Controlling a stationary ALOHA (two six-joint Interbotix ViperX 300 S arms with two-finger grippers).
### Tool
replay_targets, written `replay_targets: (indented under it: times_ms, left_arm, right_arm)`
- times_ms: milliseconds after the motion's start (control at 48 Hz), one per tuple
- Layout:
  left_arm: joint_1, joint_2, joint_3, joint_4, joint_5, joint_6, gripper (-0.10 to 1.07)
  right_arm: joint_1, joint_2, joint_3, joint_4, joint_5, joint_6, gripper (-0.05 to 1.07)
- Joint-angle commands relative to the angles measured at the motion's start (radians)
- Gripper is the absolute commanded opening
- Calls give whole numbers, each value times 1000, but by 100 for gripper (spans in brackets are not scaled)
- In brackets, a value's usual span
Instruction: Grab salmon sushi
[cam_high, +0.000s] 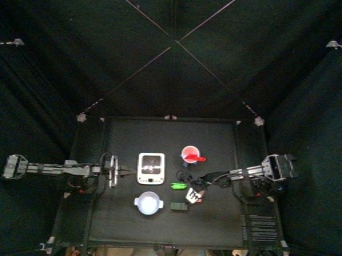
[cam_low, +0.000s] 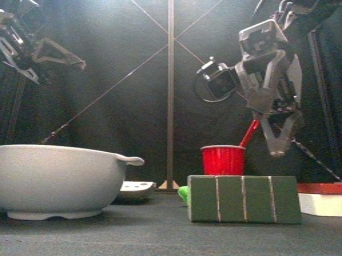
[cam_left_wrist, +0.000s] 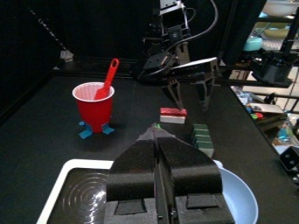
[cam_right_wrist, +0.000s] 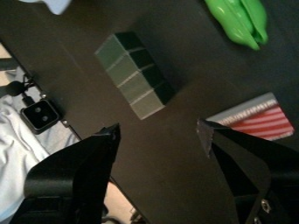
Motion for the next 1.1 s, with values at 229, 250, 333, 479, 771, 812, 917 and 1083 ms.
replay_targets:
  times_ms: [229,250,333,479,771,812,917,1083]
  left_arm:
    - [2,2,-14,-2,-9,0,32]
    - [2,2,-12,0,-9,0,32]
    - [2,2,-14,0,-9,0,32]
    - [2,3,-11,0,-8,0,32]
    - [2,2,-12,-2,-9,0,32]
    - [3,3,-12,0,-9,0,32]
    - [3,2,-11,0,-8,0,32]
    - [3,2,-11,0,-9,0,32]
  right_arm:
    - [37,-67,3,-296,86,383,100]
    - [41,-69,5,-318,86,413,100]
    - [60,-71,17,-391,91,531,100]
    - [107,-71,43,-494,94,730,100]
    - [192,-35,54,-637,92,1003,100]
    - [198,-25,54,-649,94,1028,100]
    - [201,5,60,-660,95,1068,100]
    - [199,41,64,-660,95,1085,100]
